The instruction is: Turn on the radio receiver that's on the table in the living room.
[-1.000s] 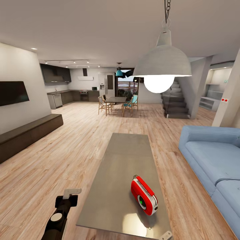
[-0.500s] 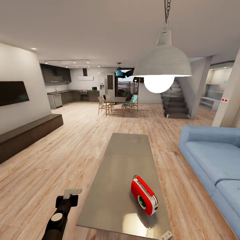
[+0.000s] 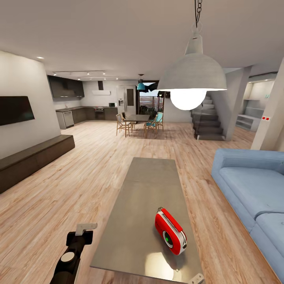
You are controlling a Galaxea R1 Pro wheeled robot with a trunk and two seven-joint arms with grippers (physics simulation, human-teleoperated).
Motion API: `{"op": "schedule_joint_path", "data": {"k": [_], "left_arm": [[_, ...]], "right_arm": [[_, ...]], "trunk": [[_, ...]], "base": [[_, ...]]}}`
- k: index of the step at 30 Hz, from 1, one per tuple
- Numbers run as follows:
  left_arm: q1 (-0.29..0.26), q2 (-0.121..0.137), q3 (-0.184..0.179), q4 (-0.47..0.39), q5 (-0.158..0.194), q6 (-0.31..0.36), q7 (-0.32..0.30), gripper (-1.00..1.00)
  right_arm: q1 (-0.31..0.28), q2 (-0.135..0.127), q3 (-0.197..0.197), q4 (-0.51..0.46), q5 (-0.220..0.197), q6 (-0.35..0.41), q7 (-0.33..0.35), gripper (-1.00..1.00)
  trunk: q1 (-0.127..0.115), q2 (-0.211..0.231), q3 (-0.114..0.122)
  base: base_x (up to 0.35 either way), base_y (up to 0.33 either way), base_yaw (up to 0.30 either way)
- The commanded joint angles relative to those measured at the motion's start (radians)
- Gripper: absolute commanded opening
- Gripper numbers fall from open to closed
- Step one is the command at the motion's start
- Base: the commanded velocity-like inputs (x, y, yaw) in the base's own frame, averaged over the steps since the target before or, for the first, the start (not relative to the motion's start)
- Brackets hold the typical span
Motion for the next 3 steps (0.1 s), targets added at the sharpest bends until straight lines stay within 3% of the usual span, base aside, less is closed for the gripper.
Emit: {"op": "schedule_joint_path", "data": {"k": [1,3], "left_arm": [[0.0,0.0,0.0,0.0,0.0,0.0,0.0,-1.0],[0.0,0.0,0.0,0.0,0.0,0.0,0.0,-1.0]], "right_arm": [[0.0,0.0,0.0,0.0,0.0,0.0,0.0,1.0],[0.0,0.0,0.0,0.0,0.0,0.0,0.0,1.0]], "trunk": [[0.0,0.0,0.0],[0.0,0.0,0.0]], "base": [[0.0,0.0,0.0],[0.0,0.0,0.0]]}}
